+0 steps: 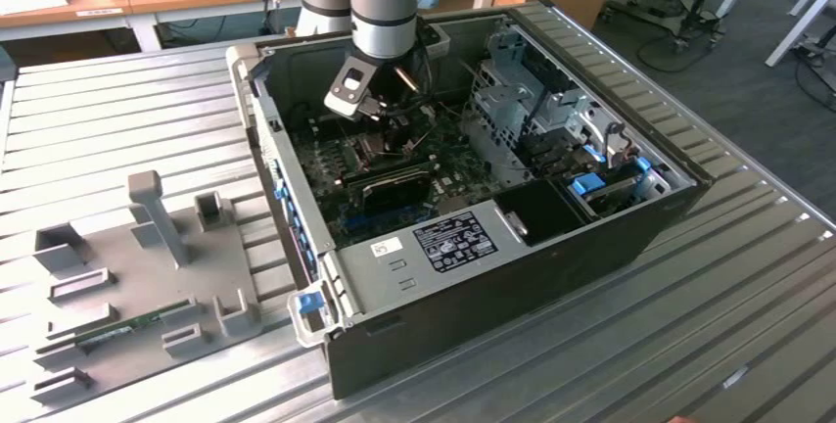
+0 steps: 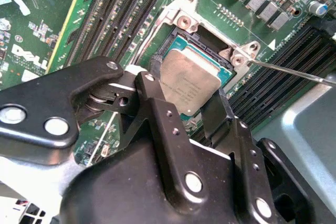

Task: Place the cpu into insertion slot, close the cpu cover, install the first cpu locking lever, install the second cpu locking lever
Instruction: 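Place the cpu into insertion slot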

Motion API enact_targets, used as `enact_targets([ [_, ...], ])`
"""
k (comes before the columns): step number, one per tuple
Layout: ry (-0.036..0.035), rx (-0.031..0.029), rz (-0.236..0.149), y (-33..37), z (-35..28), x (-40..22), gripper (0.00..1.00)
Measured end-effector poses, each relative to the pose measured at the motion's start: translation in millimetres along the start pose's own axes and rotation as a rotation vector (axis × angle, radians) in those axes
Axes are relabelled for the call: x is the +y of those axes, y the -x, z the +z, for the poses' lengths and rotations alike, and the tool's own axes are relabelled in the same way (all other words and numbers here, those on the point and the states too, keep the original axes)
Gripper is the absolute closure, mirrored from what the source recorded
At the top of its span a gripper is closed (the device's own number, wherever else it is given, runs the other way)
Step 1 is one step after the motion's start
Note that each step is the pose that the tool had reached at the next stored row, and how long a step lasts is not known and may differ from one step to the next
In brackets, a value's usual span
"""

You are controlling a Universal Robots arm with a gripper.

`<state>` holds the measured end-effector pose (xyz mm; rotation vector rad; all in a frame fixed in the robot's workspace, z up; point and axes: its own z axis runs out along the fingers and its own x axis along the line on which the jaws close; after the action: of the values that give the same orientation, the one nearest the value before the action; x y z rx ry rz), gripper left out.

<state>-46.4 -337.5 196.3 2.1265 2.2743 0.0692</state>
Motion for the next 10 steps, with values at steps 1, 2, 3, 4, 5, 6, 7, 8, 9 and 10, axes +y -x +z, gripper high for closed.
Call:
enact_targets([
  [1, 0.0000, 0.0001, -0.001, 0.0, 0.0, 0.0, 0.45],
  [2, 0.0000, 0.0001, -0.001, 0.0, 0.0, 0.0, 0.45],
  [3, 0.0000, 0.0001, -0.001, 0.0, 0.0, 0.0, 0.45],
  [4, 0.0000, 0.0001, -0.001, 0.0, 0.0, 0.0, 0.45],
  [5, 0.0000, 0.0001, -0.001, 0.0, 0.0, -0.1, 0.45],
  [6, 0.0000, 0.0000, -0.001, 0.0, 0.0, -0.1, 0.45],
  [7, -0.0001, 0.0000, -0.001, 0.0, 0.0, -0.1, 0.45],
  [8, -0.0001, 0.0000, -0.001, 0.0, 0.0, -0.1, 0.45],
  [9, -0.0001, 0.0000, -0.001, 0.0, 0.1, -0.1, 0.45],
  [10, -0.0001, 0.0000, 0.000, 0.0, 0.1, -0.1, 0.45],
])
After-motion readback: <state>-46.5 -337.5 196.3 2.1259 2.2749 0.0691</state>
